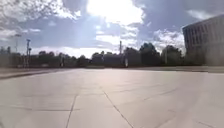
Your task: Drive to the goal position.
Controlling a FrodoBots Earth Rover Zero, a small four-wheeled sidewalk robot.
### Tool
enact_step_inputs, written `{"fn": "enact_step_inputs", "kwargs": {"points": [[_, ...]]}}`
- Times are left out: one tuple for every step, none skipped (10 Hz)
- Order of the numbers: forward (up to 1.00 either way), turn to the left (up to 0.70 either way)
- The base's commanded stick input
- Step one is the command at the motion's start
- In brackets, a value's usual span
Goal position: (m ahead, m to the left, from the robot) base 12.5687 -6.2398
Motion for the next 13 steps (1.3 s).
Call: {"fn": "enact_step_inputs", "kwargs": {"points": [[0.7,-0.01],[0.7,-0.01],[0.7,-0.01],[0.7,-0.01],[0.7,-0.01],[0.7,-0.01],[0.7,-0.01],[0.7,-0.01],[0.7,-0.01],[0.7,-0.01],[0.7,-0.01],[0.7,-0.01],[0.7,-0.01]]}}
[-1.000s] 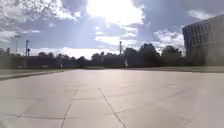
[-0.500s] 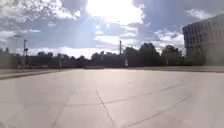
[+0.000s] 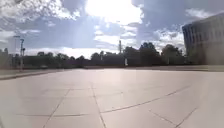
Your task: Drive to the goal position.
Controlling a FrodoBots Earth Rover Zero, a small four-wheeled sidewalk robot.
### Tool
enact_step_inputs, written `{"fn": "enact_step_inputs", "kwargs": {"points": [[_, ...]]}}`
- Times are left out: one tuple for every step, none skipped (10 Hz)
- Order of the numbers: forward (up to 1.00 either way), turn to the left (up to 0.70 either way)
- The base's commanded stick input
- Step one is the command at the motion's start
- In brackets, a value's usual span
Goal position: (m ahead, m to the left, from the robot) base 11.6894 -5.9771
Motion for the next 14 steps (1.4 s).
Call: {"fn": "enact_step_inputs", "kwargs": {"points": [[0.7,-0.01],[0.7,-0.01],[0.7,-0.01],[0.7,-0.01],[0.7,-0.01],[0.7,-0.01],[0.7,-0.01],[0.7,-0.01],[0.7,-0.01],[0.7,-0.01],[0.7,-0.01],[0.7,-0.01],[0.7,-0.01],[0.7,-0.01]]}}
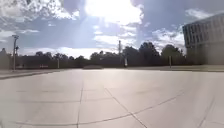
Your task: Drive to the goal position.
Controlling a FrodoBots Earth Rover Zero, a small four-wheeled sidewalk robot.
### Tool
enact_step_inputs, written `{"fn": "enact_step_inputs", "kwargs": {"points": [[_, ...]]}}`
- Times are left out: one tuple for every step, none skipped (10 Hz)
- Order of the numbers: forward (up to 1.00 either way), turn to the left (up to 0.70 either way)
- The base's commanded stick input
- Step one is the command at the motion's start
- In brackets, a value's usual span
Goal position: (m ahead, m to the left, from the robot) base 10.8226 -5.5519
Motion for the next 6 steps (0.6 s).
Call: {"fn": "enact_step_inputs", "kwargs": {"points": [[0.7,-0.01],[0.7,-0.01],[0.7,-0.01],[0.7,-0.01],[0.7,-0.01],[0.7,-0.01]]}}
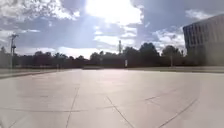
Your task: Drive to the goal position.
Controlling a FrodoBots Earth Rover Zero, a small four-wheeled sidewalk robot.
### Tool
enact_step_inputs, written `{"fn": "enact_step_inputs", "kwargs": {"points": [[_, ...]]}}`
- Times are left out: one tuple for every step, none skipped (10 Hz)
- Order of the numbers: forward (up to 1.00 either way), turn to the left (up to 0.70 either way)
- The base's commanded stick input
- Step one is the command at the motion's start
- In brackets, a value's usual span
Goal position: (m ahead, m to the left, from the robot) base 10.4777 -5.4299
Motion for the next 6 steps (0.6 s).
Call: {"fn": "enact_step_inputs", "kwargs": {"points": [[0.7,-0.01],[0.7,-0.01],[0.7,-0.01],[0.7,-0.01],[0.7,-0.01],[0.7,-0.01]]}}
